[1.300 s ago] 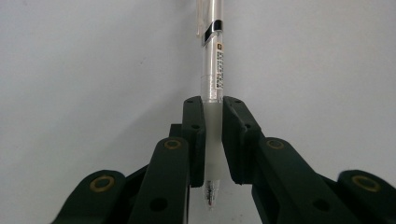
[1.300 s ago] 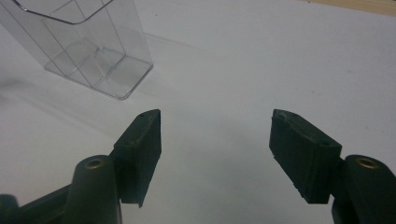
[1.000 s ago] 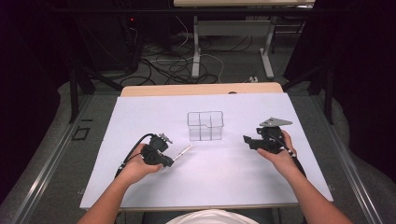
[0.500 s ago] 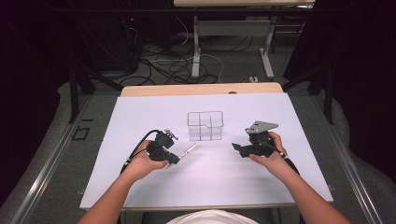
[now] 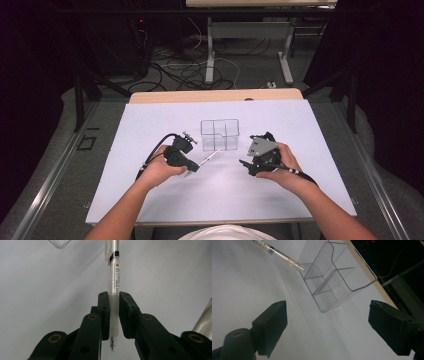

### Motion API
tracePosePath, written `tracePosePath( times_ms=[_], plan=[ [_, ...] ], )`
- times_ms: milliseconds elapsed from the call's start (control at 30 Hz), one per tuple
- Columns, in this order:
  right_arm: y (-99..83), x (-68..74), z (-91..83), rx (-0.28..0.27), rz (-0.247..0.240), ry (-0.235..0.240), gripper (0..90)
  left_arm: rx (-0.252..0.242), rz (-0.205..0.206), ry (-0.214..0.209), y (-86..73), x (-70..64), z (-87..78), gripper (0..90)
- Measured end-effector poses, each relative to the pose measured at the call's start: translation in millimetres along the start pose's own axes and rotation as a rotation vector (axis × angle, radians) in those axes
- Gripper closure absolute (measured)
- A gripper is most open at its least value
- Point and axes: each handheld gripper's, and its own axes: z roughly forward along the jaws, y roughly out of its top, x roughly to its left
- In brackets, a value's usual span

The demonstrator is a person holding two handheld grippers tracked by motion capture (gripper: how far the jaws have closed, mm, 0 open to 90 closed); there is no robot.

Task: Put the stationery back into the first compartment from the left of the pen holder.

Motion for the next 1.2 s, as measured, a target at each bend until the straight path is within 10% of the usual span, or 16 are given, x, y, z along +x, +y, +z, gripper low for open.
tracePosePath(
  times_ms=[100,1200],
  plan=[
    [4.9,8.1,5.5,-0.017,-0.114,-0.016,21.7,-0.001,0.003,-0.008,2.4,-1.2,1.7,80.3],
    [11.4,74.4,32.2,0.011,-0.683,0.038,45.4,0.050,0.007,-0.090,6.8,-22.3,30.5,80.3]
  ],
)
